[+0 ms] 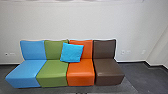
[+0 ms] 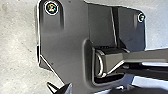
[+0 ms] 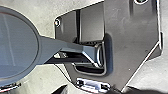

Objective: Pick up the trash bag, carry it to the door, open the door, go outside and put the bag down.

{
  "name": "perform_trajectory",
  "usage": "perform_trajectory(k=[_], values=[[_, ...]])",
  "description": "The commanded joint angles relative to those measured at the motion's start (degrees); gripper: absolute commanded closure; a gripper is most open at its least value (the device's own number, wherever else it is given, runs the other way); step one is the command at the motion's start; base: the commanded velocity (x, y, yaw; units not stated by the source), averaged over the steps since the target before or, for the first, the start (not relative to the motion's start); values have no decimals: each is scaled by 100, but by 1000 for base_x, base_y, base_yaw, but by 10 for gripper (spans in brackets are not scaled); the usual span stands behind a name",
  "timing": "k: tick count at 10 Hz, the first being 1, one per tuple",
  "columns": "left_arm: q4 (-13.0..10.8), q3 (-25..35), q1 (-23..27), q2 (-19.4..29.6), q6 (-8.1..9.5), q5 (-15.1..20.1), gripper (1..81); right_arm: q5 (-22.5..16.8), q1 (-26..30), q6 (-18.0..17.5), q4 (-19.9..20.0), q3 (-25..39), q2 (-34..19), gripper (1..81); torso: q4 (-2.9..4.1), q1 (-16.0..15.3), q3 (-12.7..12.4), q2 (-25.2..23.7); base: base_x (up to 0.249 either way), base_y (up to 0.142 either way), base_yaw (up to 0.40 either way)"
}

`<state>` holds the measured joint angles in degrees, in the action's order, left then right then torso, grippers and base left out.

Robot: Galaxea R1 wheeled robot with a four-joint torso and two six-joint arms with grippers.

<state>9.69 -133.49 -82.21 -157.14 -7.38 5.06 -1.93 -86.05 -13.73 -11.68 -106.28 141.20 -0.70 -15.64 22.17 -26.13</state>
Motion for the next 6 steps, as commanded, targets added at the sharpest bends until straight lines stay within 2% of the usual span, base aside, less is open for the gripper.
perform_trajectory(k=[1, 2, 4, 5, 6], values=[[138, 464, 385, 446, 17, 452, 10, -335, 575, -51, -19, 987, -1056, 10, 0, -363, 525, -560, 0, 0, 0], [173, 542, 473, 542, 17, 452, 10, -361, 715, -69, -19, 1161, -1274, 10, 0, -479, 162, -744, 0, 0, 0], [488, 735, 719, 744, 17, 461, 10, -396, 961, -183, -19, 1749, -1748, 10, 0, -734, 498, -1155, 0, 0, 0], [666, 850, 920, 850, 26, 522, 10, -405, 1076, -183, -10, 1980, -1909, 10, 0, -835, 540, -1307, 0, 0, 0], [868, 929, 1106, 956, 17, 751, 10, -475, 1190, -200, -10, 2260, -2092, 10, 0, -931, 588, -1469, 0, 0, 0]])
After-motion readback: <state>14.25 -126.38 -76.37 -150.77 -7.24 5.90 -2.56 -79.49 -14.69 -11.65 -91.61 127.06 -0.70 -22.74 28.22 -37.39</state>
